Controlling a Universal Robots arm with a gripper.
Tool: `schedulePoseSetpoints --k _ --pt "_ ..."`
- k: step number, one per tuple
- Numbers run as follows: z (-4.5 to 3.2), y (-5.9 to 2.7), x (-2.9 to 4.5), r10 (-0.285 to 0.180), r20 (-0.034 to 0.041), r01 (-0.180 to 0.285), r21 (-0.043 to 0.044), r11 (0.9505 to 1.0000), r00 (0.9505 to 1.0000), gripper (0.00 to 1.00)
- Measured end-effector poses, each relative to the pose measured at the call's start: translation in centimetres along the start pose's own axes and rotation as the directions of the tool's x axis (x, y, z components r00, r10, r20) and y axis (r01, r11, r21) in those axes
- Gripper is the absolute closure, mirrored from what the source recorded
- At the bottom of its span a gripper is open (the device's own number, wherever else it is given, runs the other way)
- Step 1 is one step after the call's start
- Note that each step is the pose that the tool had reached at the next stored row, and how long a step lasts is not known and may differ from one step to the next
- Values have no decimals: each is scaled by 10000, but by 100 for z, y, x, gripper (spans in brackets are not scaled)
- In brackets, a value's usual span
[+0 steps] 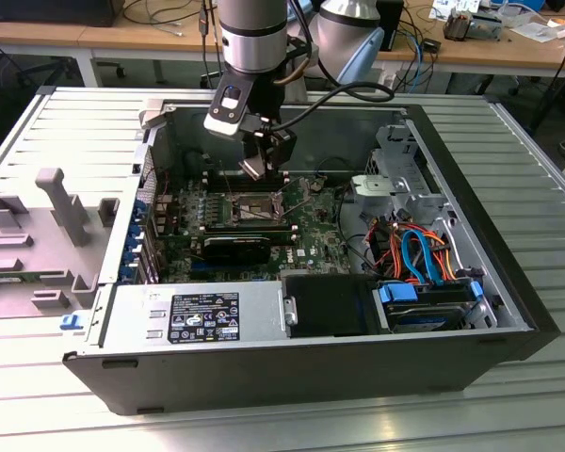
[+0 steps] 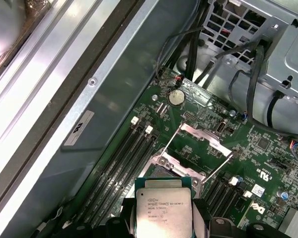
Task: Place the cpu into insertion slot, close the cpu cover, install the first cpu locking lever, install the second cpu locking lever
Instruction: 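Place the cpu into insertion slot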
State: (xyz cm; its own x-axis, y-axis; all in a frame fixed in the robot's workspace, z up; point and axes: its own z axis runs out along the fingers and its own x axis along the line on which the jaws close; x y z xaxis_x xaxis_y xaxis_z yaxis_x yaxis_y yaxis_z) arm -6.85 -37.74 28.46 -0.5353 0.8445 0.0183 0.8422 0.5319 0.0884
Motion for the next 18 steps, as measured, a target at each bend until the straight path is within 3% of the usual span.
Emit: schedulePoseSetpoints --k 18 --pt "1 0 0 253 22 -253 -6 9997 9997 45"
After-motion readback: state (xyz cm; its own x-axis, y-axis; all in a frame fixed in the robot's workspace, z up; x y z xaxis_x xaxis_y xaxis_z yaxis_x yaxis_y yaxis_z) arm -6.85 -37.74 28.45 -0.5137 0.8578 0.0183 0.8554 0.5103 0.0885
